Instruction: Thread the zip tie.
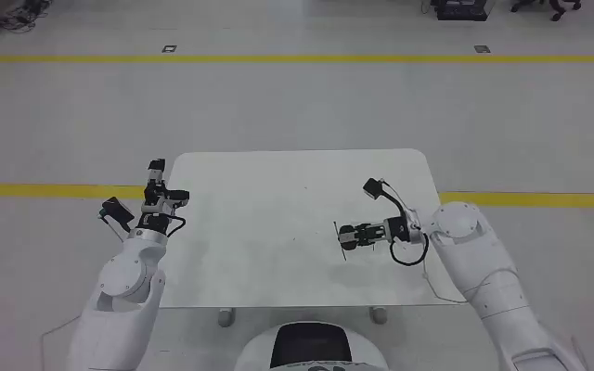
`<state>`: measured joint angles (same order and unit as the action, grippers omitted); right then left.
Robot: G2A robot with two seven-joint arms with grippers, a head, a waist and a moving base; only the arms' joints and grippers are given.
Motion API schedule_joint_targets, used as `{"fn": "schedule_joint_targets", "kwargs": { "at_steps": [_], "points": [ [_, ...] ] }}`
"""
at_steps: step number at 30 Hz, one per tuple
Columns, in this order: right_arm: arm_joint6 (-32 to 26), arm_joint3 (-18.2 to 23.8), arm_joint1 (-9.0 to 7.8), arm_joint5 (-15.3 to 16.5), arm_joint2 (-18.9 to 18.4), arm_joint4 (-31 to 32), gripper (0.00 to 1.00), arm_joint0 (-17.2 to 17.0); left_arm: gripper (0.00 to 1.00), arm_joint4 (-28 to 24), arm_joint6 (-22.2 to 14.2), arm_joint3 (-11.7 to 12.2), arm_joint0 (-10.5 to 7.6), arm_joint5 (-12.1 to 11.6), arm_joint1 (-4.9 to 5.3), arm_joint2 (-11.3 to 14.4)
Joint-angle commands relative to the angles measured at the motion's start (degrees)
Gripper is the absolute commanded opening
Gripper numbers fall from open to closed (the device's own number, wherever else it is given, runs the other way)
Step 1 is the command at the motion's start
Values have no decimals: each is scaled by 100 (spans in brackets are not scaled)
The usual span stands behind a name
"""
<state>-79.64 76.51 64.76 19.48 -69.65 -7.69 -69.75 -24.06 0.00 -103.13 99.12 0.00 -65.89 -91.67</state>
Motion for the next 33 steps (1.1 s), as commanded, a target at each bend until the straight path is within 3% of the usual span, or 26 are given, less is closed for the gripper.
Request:
{"fn": "schedule_joint_targets", "kwargs": {
  "at_steps": [1, 11, 27, 33],
  "points": [
    [0, -40, -13, 0, 56, -44, 0, 60, 100, 0, 0, 0, 0, 0, 0, 0],
    [0, -367, -107, 0, 387, -409, 0, 403, 100, 0, 0, 0, 0, 0, 0, 0],
    [54, -359, -110, 0, 394, -405, 0, 403, 100, 0, 0, 0, 0, 0, 0, 0],
    [1019, 411, -164, 0, 56, -303, 0, -159, 100, 0, 0, 0, 0, 0, 0, 0]
  ]
}}
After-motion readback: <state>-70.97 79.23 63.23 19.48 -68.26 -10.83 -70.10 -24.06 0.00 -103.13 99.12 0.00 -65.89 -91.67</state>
